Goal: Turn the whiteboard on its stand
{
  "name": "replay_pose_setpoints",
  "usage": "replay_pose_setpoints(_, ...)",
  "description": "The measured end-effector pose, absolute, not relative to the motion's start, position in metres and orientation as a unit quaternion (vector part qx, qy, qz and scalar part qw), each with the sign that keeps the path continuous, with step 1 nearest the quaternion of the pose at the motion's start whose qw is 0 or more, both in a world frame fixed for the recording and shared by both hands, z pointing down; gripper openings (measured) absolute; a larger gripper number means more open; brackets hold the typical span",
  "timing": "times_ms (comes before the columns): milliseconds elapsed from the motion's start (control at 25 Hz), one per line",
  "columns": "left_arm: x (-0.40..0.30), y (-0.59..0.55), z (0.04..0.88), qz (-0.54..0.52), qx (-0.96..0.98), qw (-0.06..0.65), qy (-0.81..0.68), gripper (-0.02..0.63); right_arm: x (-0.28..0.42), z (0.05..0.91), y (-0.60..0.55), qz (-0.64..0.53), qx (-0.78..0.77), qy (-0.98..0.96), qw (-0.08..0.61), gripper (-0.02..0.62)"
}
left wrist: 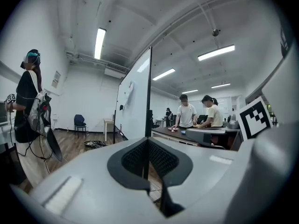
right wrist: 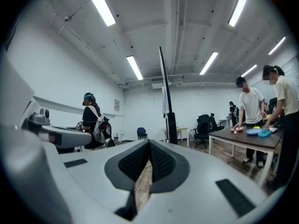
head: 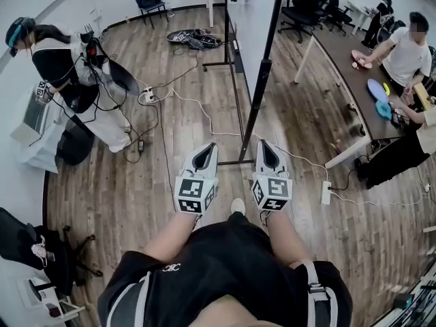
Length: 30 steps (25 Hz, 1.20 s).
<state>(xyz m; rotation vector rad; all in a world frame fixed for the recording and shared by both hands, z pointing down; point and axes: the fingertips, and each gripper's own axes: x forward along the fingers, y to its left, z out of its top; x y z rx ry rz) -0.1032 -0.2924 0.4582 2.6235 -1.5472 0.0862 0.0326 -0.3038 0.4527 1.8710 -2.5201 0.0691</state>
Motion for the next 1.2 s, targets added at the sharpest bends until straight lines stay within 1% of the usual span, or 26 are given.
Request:
replay_pose_setpoints(160,-0.097,-0.327,0.458,0.030,0.854,0.054,-0.517,0.008,0.042,0.451,-0.342,0.024,0.591,-0.807,0.003,0.006)
replay_pose_setpoints(560,-0.053,-0.416,0.463,0.049,0.848,0.061,-0.524,0.008,0.081,0.462,-0.432,0.040,0.577,-0.816,0.014,0.006)
replay_pose_setpoints(880,-0.039,-0.458,0.475,0.070,0.841,0.071,-0.531,0.008,0.082,0.479,-0.478,0.059,0.550,-0.833,0.025,0.006)
replay_pose_setpoints(1040,-0.043,-0.486,0.471,0.075,0.842,0.064,-0.530,0.008,0.075,0.479,-0.497,0.058,0.543,-0.838,0.015,0.009)
replay_pose_setpoints(1080,-0.043,-0.492,0.468,0.073,0.842,0.063,-0.531,0.008,0.074,0.478,-0.501,0.060,0.539,-0.840,0.011,0.059)
replay_pose_setpoints(1120,-0.043,-0.495,0.465,0.070,0.842,0.062,-0.531,0.008,0.073,0.477,-0.505,0.062,0.537,-0.841,0.007,0.126)
replay_pose_setpoints(1200,-0.042,-0.499,0.463,0.069,0.845,0.058,-0.527,0.008,0.073,0.477,-0.513,0.060,0.538,-0.841,0.007,0.170)
